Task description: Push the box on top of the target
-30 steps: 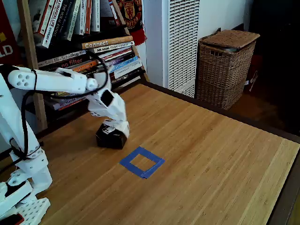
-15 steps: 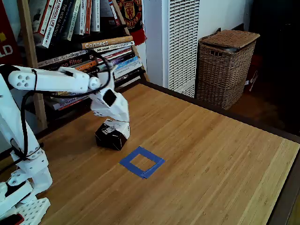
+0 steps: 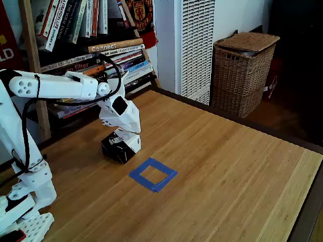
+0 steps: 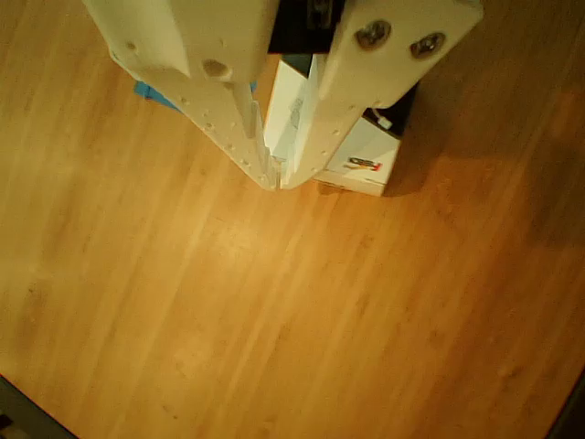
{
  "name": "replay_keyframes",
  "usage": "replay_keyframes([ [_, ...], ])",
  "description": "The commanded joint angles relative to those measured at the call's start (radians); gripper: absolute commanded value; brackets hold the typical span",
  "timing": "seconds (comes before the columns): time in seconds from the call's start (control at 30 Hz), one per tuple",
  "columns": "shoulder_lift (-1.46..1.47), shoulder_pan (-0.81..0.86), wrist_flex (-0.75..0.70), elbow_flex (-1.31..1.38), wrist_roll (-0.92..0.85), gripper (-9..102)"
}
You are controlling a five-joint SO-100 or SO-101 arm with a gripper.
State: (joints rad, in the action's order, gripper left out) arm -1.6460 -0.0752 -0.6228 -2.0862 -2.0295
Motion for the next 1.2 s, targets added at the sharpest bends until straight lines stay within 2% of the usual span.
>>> replay_keyframes([
  [0.0,-0.023,0.008,-0.008,0.037,-0.003,0],
  [0.77,-0.032,0.055,0.049,-0.026,-0.011,0],
  [1.17,-0.018,-0.015,-0.009,0.032,0.064,0],
])
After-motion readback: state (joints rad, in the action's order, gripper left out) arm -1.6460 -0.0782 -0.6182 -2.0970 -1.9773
